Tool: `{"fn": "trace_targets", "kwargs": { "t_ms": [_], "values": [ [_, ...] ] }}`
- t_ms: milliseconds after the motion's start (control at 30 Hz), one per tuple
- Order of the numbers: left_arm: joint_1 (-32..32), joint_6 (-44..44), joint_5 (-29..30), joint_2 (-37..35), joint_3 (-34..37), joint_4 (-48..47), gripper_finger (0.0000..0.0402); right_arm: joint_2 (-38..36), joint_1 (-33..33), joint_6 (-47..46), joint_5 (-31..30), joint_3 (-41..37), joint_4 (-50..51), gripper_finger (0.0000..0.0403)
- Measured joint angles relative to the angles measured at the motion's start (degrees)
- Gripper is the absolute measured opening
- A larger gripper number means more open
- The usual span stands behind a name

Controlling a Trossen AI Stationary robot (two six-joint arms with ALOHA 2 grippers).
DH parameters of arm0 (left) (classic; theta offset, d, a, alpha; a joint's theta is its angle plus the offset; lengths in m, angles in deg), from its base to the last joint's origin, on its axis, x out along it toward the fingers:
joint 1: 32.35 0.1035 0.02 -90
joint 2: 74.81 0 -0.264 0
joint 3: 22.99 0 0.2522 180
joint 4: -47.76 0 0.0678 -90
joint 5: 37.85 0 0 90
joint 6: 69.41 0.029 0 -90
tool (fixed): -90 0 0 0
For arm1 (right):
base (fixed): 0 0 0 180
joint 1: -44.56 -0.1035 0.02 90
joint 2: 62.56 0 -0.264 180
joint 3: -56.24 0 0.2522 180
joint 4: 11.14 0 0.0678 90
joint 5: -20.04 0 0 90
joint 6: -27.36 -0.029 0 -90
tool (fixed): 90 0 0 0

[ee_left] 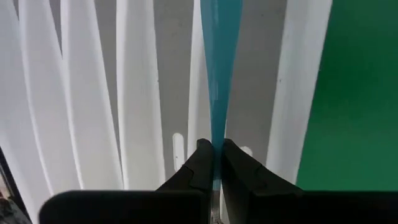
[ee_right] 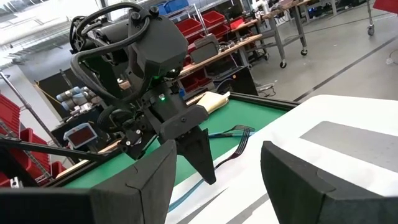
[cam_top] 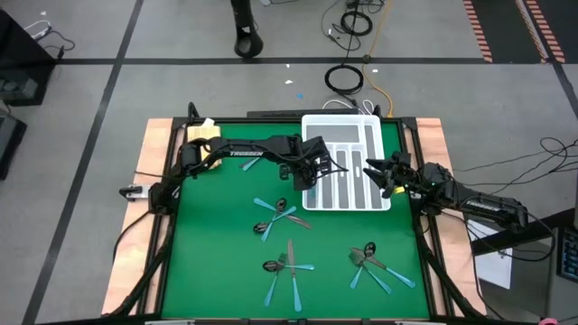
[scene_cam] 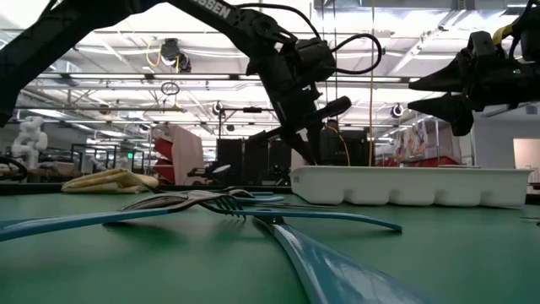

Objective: Sort silverware
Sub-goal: Put the blue fork into the silverware organizer

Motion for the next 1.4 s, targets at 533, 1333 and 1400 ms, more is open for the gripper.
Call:
{"fn": "trace_targets", "kwargs": {
  "t_ms": [533, 1333, 1400],
  "values": [
    [-0.83, -5.8, 3.98, 0.0, 0.0, 0.36, 0.0025, 0.01, 0.02, 0.02, 0.05, 0.0, 0.0, 0.0219],
    [1.09, -11.35, 3.48, -2.36, 0.0, -2.82, 0.0026, 0.02, 0.0, -0.86, 0.35, 0.0, 0.0, 0.0219],
    [1.09, -12.63, 3.65, -2.36, 0.0, -2.99, 0.0026, 0.02, 0.02, -1.51, 0.95, -0.01, 0.03, 0.0219]
  ]
}}
